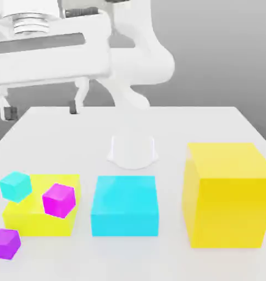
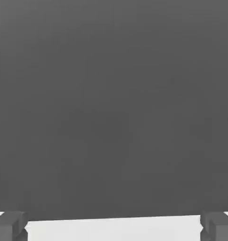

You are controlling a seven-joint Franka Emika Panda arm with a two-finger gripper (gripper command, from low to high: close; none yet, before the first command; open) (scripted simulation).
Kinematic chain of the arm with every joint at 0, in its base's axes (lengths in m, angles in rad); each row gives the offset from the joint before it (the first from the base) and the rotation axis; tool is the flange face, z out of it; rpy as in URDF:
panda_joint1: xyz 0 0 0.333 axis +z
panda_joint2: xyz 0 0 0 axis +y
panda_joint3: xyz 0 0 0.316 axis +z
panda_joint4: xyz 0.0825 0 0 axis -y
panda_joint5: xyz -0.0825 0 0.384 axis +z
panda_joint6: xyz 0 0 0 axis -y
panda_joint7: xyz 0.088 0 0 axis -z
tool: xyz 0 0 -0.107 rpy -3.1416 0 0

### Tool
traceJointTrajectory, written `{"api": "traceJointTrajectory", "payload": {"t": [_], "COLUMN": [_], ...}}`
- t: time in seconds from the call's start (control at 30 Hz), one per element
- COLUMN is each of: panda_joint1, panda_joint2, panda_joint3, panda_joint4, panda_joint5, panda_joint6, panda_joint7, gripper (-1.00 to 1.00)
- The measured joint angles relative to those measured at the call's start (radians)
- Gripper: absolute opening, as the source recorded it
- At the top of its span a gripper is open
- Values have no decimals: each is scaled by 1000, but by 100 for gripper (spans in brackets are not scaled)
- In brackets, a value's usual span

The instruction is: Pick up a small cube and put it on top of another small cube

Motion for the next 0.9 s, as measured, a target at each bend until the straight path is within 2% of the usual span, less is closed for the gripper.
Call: {"api": "traceJointTrajectory", "payload": {"t": [0.23,0.47,0.63,0.67,0.9], "panda_joint1": [-92,-180,-279,-291,-288], "panda_joint2": [254,483,663,682,677], "panda_joint3": [-41,-74,26,40,36], "panda_joint4": [-11,-27,10,14,13], "panda_joint5": [98,105,205,218,214], "panda_joint6": [73,162,282,296,291], "panda_joint7": [-170,-277,-368,-377,-375], "gripper": [0,0,0,-100,-100]}}
